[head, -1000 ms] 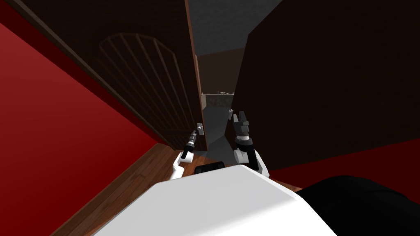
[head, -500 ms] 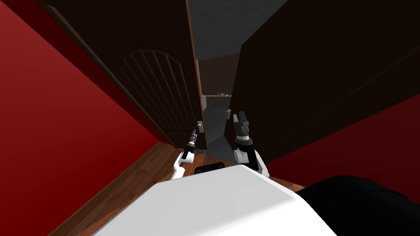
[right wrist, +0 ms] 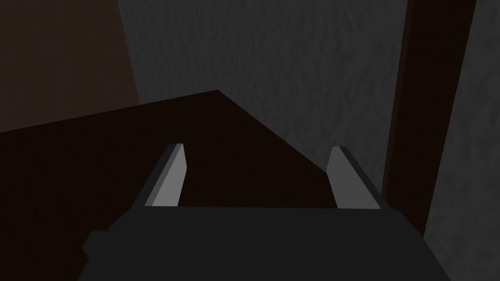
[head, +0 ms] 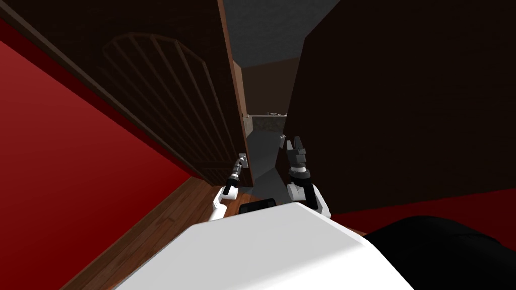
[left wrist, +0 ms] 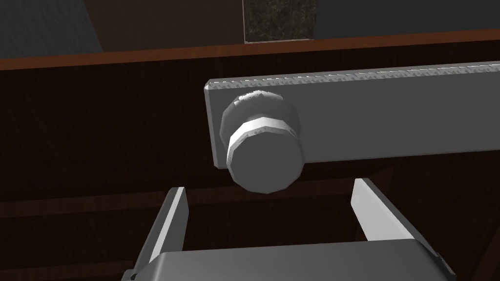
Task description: Push the door open
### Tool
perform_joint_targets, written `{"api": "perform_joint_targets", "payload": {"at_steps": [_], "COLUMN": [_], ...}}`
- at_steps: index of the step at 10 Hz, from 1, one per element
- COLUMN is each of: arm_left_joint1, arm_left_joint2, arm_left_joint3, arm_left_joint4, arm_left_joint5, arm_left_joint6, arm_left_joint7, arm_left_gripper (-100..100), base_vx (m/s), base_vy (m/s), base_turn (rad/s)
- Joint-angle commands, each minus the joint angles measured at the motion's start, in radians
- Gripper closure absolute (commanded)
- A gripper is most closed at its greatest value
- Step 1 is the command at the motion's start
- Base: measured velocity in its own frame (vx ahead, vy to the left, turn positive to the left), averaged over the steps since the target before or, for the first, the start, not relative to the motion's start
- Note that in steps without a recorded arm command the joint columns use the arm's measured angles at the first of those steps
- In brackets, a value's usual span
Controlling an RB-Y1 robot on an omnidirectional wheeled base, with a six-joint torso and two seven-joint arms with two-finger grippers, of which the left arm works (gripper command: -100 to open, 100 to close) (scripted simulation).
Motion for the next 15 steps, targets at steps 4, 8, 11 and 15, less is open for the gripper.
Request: {"api": "perform_joint_targets", "payload": {"at_steps": [4,8,11,15], "arm_left_joint1": [-0.007,-0.007,-0.007,-0.011], "arm_left_joint2": [-0.010,-0.010,0.001,0.015], "arm_left_joint3": [0.006,0.006,-0.007,-0.038], "arm_left_joint4": [0.011,0.011,0.015,0.020], "arm_left_joint5": [0.000,0.000,0.017,0.054], "arm_left_joint6": [-0.006,-0.006,-0.004,-0.004], "arm_left_joint7": [-0.003,-0.003,-0.022,-0.061], "arm_left_gripper": [100,100,100,100], "base_vx": [0.108,-0.020,0.090,0.173], "base_vy": [-0.021,0.004,-0.023,-0.051], "base_turn": [-0.009,-0.001,0.104,0.157]}}
